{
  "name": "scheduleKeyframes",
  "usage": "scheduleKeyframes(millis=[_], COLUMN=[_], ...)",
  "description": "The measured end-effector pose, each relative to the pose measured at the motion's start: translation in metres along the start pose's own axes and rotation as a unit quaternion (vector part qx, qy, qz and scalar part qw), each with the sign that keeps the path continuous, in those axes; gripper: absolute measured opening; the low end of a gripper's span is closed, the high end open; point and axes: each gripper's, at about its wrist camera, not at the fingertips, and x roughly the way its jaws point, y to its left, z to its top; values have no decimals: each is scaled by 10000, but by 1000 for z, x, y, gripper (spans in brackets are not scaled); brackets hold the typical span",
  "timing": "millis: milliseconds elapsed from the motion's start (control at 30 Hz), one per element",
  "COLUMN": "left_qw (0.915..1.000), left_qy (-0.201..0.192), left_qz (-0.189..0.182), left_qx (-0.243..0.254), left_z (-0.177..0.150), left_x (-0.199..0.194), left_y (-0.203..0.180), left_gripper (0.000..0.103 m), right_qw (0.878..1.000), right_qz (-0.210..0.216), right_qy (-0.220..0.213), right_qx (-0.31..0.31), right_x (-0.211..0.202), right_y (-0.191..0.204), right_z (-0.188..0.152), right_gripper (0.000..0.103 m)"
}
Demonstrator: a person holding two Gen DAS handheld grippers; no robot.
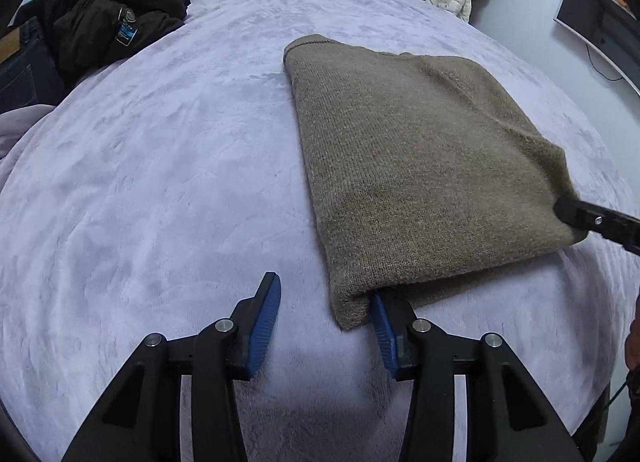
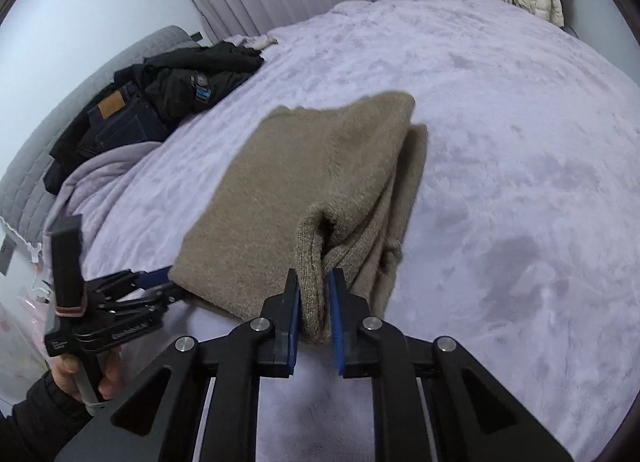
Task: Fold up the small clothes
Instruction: 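Grasp and tuck the folded edge under with the right tool, then open the right tool and press the folded sweater flat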
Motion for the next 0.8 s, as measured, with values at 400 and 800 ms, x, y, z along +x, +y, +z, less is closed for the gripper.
scheduleKeyframes(millis=[400, 800], left_qw=[9934, 9885], left_qy=[-853, 542], left_qz=[-755, -888], left_qx=[-137, -1095], left_z=[40, 71], left_x=[-65, 57], left_y=[-4, -5], left_gripper=[103, 103], right_qw=[9953, 9891], right_qz=[221, 1378], right_qy=[-857, -56], right_qx=[-401, 513], right_x=[-50, 37], right_y=[15, -45], right_z=[20, 32], right_gripper=[68, 34])
